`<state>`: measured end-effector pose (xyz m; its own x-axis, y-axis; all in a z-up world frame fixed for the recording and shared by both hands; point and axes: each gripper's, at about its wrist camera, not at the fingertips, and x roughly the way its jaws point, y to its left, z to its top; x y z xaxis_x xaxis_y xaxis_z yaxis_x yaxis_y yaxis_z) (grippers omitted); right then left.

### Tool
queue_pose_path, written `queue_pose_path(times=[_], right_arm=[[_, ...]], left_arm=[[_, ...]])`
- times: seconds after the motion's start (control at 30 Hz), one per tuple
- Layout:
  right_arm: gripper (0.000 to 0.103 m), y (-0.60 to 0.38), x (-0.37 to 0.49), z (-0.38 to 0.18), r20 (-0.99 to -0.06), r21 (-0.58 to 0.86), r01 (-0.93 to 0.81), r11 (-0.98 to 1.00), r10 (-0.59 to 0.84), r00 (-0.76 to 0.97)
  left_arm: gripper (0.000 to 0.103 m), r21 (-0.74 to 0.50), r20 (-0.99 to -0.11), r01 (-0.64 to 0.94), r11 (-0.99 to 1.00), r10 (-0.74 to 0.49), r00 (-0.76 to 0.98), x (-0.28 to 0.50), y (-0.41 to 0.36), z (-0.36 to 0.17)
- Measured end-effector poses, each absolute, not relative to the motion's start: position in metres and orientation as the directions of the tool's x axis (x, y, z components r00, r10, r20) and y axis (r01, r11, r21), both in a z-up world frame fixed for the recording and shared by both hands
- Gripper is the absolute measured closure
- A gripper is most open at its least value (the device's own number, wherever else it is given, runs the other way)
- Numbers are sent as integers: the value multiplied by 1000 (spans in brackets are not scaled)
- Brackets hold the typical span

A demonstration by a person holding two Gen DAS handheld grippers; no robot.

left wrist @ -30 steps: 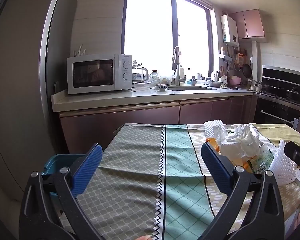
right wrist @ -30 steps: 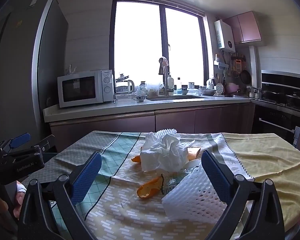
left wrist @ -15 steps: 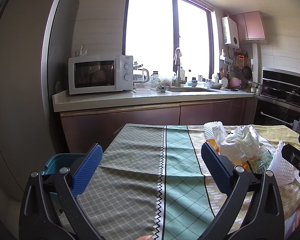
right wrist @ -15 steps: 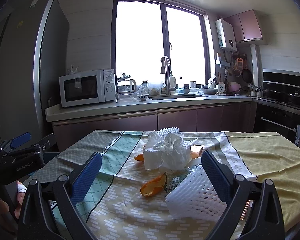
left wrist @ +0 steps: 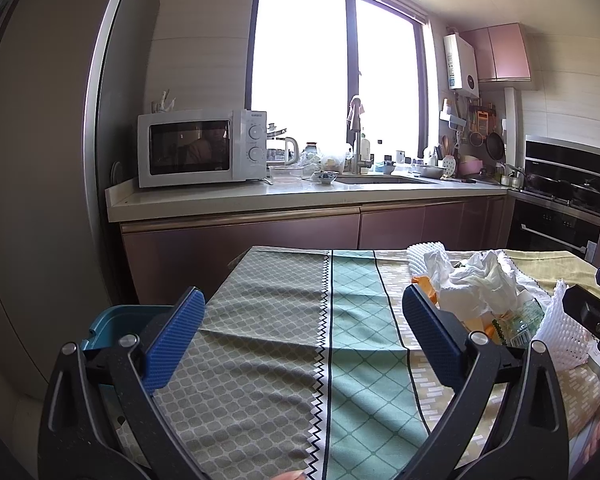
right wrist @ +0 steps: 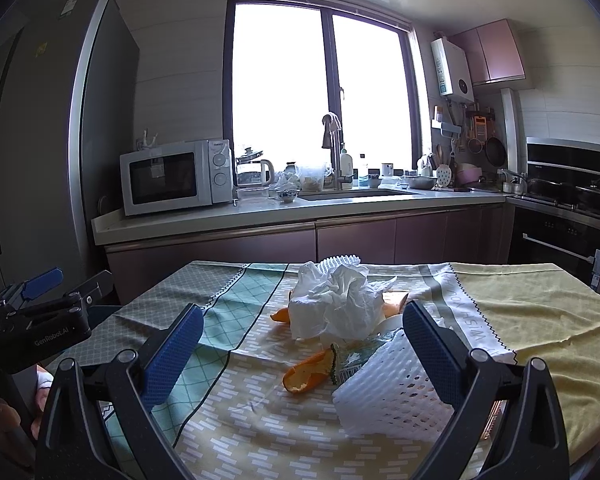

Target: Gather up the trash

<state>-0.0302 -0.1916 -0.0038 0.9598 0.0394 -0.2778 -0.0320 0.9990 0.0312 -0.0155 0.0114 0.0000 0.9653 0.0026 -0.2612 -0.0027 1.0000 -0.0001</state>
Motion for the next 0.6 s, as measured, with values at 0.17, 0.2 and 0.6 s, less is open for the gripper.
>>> queue_pose_path(times=[0.17, 0.2, 0.6], right_arm=[[6, -192, -31, -4, -277, 34, -33, 999, 41, 960], [6, -191, -31, -4, -277, 34, -33, 999, 41, 960], [6, -191, -31, -4, -277, 39, -38, 999, 48, 960]], left_arm=[[6, -2, -261, -2, 1000, 2, 965, -16, 11, -1], [6, -1, -260, -3, 1000, 3, 966, -17, 11, -1], [6, -6, -260, 0, 1000, -2, 966, -20, 11, -3]])
